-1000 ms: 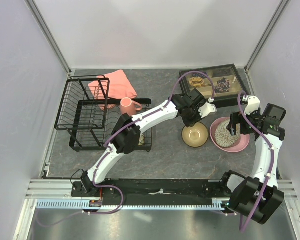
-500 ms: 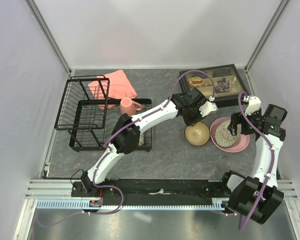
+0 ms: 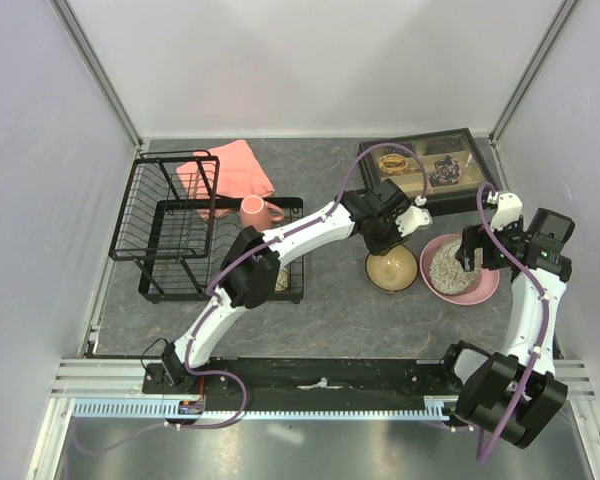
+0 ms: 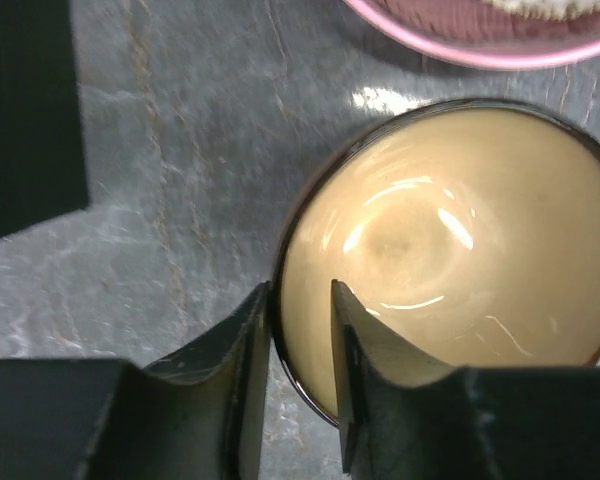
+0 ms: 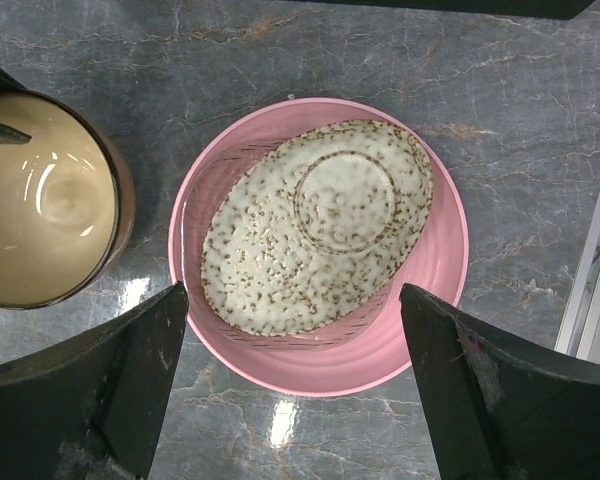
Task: Unload the mixed dishes from the dish rack
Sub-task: Place the bowl at the center of the board.
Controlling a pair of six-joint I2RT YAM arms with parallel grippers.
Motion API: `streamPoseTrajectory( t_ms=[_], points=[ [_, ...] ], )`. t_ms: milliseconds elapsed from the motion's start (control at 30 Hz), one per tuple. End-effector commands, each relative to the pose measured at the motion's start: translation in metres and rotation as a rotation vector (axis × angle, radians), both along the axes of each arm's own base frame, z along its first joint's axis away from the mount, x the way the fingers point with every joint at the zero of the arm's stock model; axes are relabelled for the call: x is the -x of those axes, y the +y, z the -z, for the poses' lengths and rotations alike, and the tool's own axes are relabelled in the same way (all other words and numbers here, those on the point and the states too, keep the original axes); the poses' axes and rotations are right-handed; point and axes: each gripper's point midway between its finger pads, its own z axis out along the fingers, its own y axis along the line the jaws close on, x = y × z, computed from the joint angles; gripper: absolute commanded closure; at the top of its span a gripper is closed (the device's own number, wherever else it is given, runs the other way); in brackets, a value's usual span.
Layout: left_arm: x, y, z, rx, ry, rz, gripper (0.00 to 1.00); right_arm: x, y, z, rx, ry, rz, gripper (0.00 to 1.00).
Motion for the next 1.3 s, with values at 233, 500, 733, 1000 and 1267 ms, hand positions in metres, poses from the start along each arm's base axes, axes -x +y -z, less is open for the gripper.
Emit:
streamPoseTrajectory(
  t_ms=[233,500,733,1000,1267],
  points=[
    [0.004,0.003,-0.048,0.087,-0.068,-0.012,0.56,0.000,0.001,-0.001,-0.007,-0.015,-0.011,0.05],
    [-0.004,0.007,-0.075,0.124,-0.125,-0.037,0.44,0.002,0.001,-0.002,-0.008,-0.018,-0.016,0.05],
    [-0.017,0.031,-0.119,0.165,-0.222,-0.073,0.36,0.002,0.002,0.001,-0.018,-0.010,-0.021,0.05],
    [-0.039,0.101,-0.144,0.130,-0.339,-0.134,0.27,0.002,0.003,-0.004,-0.017,-0.026,-0.024,0.05],
    [-0.034,0.186,-0.143,0.068,-0.378,-0.171,0.25,0.002,0.003,0.000,-0.024,-0.015,-0.027,0.05]
  ],
)
